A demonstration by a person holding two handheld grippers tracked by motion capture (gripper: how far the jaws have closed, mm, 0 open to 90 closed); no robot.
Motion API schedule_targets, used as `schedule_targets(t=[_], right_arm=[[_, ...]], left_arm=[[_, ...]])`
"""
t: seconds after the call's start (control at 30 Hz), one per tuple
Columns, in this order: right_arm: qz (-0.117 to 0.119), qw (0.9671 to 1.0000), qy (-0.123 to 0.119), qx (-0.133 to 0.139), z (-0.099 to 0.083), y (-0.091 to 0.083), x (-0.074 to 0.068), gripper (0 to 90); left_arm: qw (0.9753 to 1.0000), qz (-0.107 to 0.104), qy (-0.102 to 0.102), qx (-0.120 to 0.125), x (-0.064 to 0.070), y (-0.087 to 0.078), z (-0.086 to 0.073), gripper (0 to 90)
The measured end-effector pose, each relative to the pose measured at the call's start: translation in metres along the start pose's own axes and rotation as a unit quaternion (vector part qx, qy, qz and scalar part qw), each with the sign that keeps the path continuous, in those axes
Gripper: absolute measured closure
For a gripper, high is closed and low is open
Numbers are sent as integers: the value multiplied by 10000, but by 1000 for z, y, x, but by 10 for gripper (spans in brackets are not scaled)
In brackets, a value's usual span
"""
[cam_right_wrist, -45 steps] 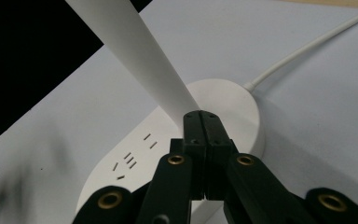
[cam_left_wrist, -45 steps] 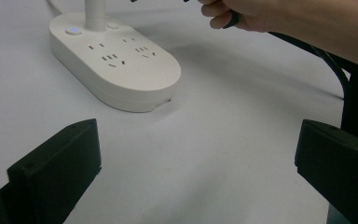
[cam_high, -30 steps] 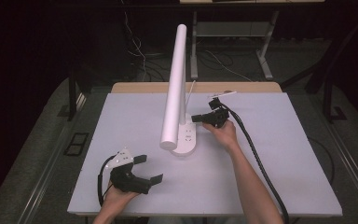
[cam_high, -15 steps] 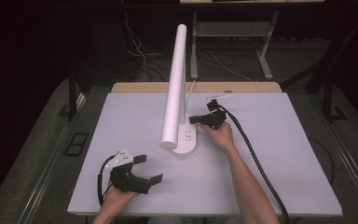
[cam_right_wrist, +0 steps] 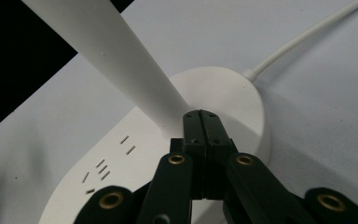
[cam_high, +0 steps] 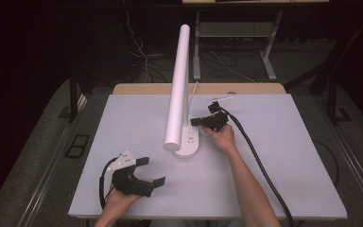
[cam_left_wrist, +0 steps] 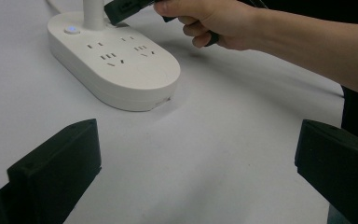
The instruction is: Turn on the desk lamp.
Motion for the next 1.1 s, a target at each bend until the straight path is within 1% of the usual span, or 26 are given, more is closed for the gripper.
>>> schedule_targets(t=[0.07,0.27,0.43,0.47,0.57,0.63,0.7,0.73,0.8,0.97,1.07,1.1], right_arm=[[-26,10000,-26,-26,0,0,0,900],[-46,10000,-8,12,-1,1,-2,900],[-73,9999,-97,8,-1,1,-5,900],[-55,10000,-55,32,0,1,-5,900],[-127,9999,-66,44,1,0,-4,900],[-118,9999,-100,72,2,-2,-3,900],[-88,9999,-76,96,3,-3,-3,900],[-88,9998,-83,148,5,-7,-4,900],[-107,9997,-155,162,7,-10,-4,900],[-177,9995,-238,68,10,-20,-4,899],[-206,9994,-273,86,14,-27,-6,899],[-206,9994,-273,86,14,-27,-6,899]], left_arm=[[10000,1,1,-8,0,0,0,0],[10000,-6,9,-3,0,1,0,0],[10000,-2,-7,-5,-1,0,0,0],[10000,2,-16,-7,-1,0,0,0],[10000,0,-29,-1,-1,0,0,0],[10000,8,-17,-6,-1,0,0,0],[10000,12,-29,6,-1,0,0,0],[10000,11,-30,3,-1,0,0,0],[10000,15,-30,4,-1,0,0,0],[10000,7,-20,1,-1,0,0,0],[10000,10,-34,7,-1,1,0,0],[10000,10,-34,7,-1,1,0,0]])
Point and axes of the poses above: each handheld gripper's, and its own axes: y roughly forward along the jaws, z roughly out of its top, x roughly to its right, the point moved 4 cm from there along y, roughly forward along the jaws, and after that the axes turned 5 degrees about x, right-handed, at the moved point
